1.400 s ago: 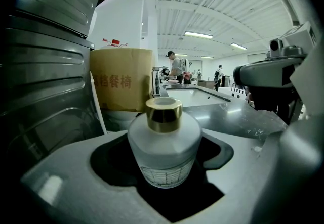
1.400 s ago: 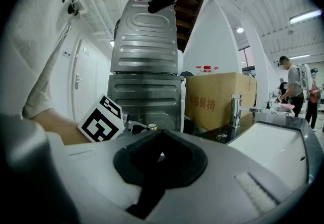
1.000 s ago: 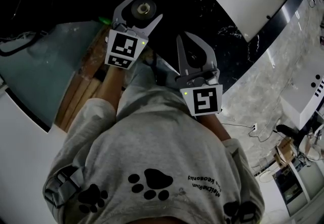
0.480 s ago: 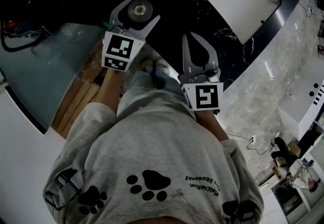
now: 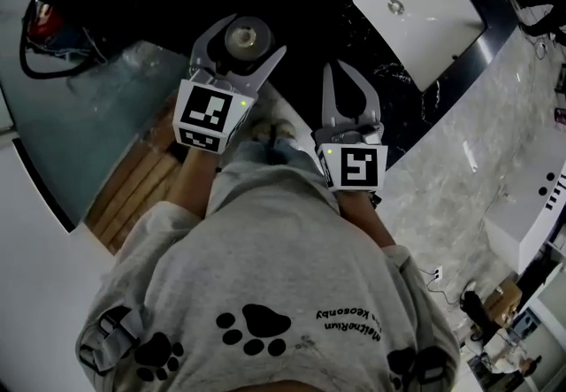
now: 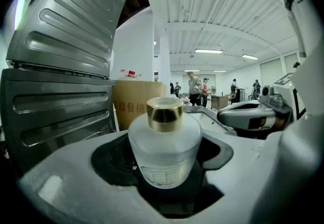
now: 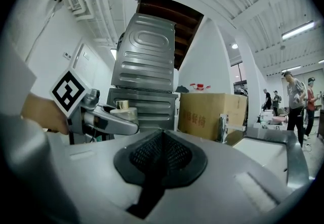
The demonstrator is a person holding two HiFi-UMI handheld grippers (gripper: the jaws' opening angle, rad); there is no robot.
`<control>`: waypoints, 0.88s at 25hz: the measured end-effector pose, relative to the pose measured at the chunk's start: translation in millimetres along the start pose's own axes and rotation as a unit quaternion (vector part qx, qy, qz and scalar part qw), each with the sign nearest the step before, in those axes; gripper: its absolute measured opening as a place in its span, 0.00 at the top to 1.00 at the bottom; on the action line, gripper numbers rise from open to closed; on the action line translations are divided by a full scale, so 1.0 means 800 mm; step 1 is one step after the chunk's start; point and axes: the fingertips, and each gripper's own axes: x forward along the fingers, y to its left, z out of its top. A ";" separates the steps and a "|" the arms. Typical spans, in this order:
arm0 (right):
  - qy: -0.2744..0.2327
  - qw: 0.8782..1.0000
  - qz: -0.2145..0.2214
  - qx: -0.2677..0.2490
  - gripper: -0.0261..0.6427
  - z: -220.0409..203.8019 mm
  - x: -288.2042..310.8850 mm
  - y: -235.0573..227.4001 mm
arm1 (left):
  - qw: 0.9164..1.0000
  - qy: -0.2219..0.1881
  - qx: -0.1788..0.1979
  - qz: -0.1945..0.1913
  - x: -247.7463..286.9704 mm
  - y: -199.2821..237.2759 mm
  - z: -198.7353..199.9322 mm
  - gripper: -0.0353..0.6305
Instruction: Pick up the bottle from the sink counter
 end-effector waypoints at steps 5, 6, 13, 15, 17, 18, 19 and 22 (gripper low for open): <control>-0.014 1.000 0.006 0.000 0.96 0.014 -0.004 0.009 | 1.000 -0.021 -0.006 0.016 -0.035 -0.010 0.020 0.44; -0.017 1.000 0.006 0.004 0.96 0.017 -0.006 0.010 | 0.999 -0.026 -0.006 0.024 -0.043 -0.009 0.024 0.44; -0.031 0.999 0.016 -0.010 0.96 0.037 -0.019 0.019 | 0.996 -0.044 -0.005 0.079 -0.087 -0.012 0.041 0.44; -0.034 0.999 0.017 -0.015 0.96 0.042 -0.023 0.023 | 0.994 -0.050 -0.006 0.092 -0.097 -0.014 0.044 0.44; -0.038 0.999 0.018 -0.023 0.96 0.046 -0.027 0.024 | 0.993 -0.054 -0.005 0.100 -0.105 -0.017 0.046 0.44; -0.034 0.999 0.016 -0.025 0.96 0.047 -0.030 0.025 | 0.993 -0.056 -0.006 0.104 -0.108 -0.019 0.046 0.44; -0.025 0.999 0.012 -0.026 0.96 0.045 -0.033 0.025 | 0.993 -0.057 -0.008 0.106 -0.111 -0.020 0.045 0.44; -0.021 0.999 0.012 -0.027 0.96 0.047 -0.039 0.030 | 0.993 -0.053 -0.011 0.104 -0.117 -0.027 0.041 0.44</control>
